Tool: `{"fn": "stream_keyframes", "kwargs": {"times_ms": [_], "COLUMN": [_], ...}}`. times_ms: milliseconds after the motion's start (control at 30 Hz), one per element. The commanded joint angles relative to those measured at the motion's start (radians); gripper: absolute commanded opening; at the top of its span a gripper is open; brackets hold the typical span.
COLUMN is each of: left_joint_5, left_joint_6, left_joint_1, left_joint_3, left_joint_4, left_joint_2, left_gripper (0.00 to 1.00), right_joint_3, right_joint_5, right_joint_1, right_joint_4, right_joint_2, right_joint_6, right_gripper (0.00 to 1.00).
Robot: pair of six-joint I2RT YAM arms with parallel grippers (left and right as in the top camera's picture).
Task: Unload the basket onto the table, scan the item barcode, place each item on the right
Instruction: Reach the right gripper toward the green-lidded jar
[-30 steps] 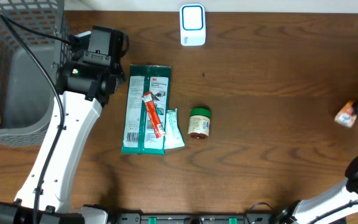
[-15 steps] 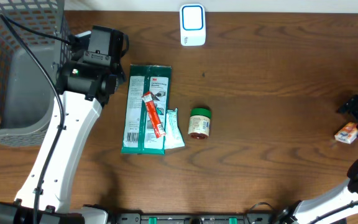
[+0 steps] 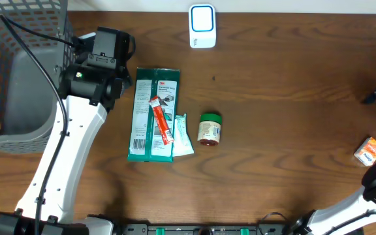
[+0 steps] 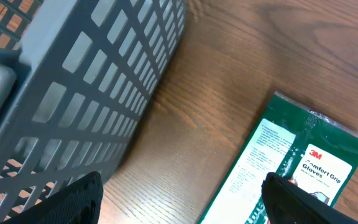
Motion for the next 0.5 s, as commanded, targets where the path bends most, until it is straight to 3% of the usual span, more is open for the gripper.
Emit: {"fn": "stream_keyframes", "kwargs": {"times_ms": [0,467], "left_joint_5": [-0.016,-0.016], "left_joint_6": [0.013,0.013], "left_joint_1": [0.002,0.002], "left_joint_3": [-0.005,-0.005], "left_joint_4": [-0.003,-0.003], "left_joint_2": [0.005,0.005], "left_gripper": [0.82,0.82], "right_joint_3": [-0.002,-0.071], "right_joint_5": [-0.278,-0.318], "right_joint_1": [0.036,0.294], "right_joint_4": [-0.022,-0.056], "right_joint_2": [-0.005,-0.005], "right_joint_6": [-0.087,-0.104], "right_gripper": [0.99,0.99]}}
